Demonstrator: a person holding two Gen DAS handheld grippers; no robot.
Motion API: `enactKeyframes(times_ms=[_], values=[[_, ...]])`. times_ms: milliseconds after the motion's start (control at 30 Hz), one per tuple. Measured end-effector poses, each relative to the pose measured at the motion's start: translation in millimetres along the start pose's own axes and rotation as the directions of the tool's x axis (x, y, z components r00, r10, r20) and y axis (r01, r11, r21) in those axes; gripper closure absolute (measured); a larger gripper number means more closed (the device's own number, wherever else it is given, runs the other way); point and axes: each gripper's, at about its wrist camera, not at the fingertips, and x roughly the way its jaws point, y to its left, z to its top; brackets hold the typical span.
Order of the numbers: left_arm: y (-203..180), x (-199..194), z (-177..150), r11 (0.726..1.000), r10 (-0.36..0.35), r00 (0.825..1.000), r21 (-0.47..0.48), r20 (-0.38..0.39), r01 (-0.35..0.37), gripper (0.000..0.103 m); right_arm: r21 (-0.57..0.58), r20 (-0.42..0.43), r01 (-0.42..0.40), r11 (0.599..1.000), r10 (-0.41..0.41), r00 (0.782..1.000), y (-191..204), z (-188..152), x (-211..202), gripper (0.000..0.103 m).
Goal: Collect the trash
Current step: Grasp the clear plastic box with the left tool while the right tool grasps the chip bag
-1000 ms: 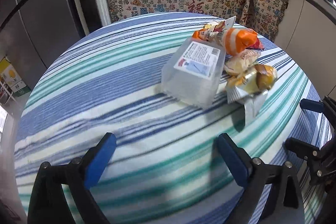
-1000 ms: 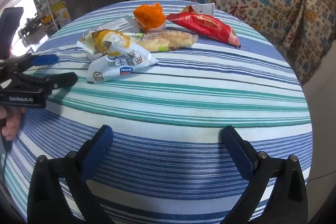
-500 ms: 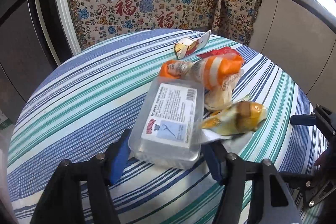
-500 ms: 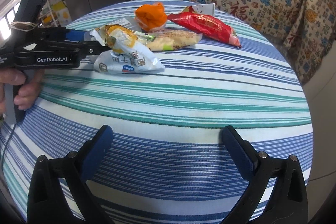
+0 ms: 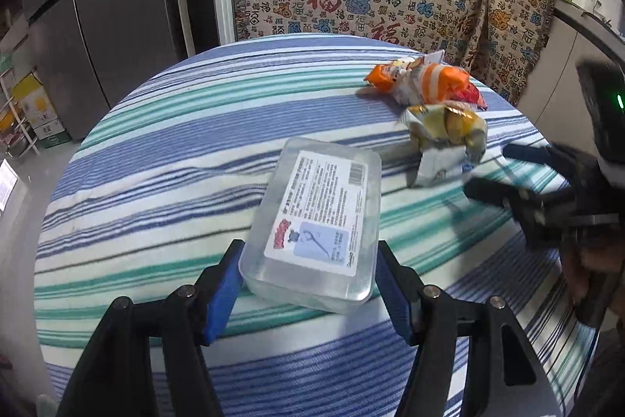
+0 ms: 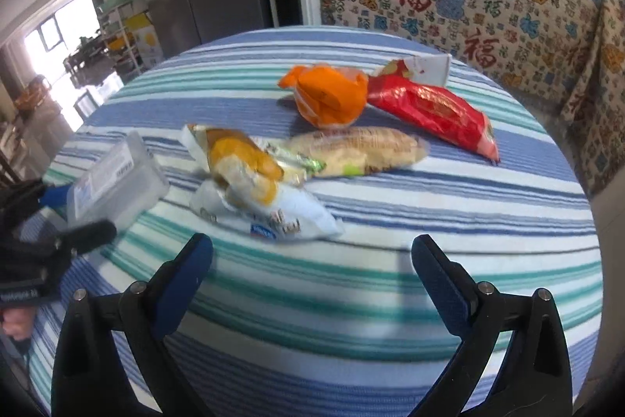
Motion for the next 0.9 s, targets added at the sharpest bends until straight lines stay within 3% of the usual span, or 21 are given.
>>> enactKeyframes(times_ms=[67,133,167,267,333,467,533,600,667,900], values=[[-3.5,3.6,-1.8,1.0,0.015,1.0,0.02,0.003,-0.015,0.036,-0.016,0.009,-0.047,0.999,0.047,0.999,5.1,5.9,5.6,0.002],[-5.9,4.9,-1.3,0.999,0.016,1.0,0.032,0.001,-0.016,0.035,-0.032,-0.007,-0.117,0.993,0.117,0.993,10.3,9.3,10.5,0.035],[-6.0,5.6,-0.7,0.999,0.009,1.0,0.034,-0.001,-0.009,0.034,-0.034,-0.013,-0.111,0.993,0.11,0.994,12.3,9.3,9.8,0.041],[-5.6,6.1,0.6,0.999,0.0,1.0,0.033,0.0,0.0,0.033,0.004,-0.028,-0.075,0.997,0.075,0.997,9.6,5.5,-0.4,0.047],[-8.5,6.8,1.0,0.999,0.014,1.0,0.041,-0.003,-0.014,0.032,0.051,-0.036,0.002,0.999,0.0,0.999,1.2,-2.5,-13.8,0.048],[-15.1,9.1,1.2,0.998,0.027,1.0,0.054,-0.01,-0.026,0.025,0.122,-0.067,0.217,0.969,-0.21,0.975,-14.2,-35.9,-40.9,0.047],[-14.8,9.7,1.1,0.998,0.028,1.0,0.052,-0.013,-0.027,0.023,0.141,-0.071,0.21,0.968,-0.201,0.977,-15.9,-49.3,-46.7,0.042],[-15.5,11.0,2.1,0.998,0.032,0.999,0.052,-0.016,-0.031,0.019,0.15,-0.051,0.138,0.979,-0.132,0.99,-13.6,-59.0,-50.8,0.02],[-14.5,12.6,3.0,0.998,0.042,0.999,0.044,-0.021,-0.041,0.014,0.141,-0.053,0.104,0.984,-0.098,0.994,-11.4,-66.7,-49.1,0.011],[-10.4,19.4,6.9,0.998,0.068,0.997,0.018,-0.041,-0.067,0.0,0.081,-0.082,0.159,0.984,-0.153,0.985,-7.3,-66.9,-40.9,0.0]])
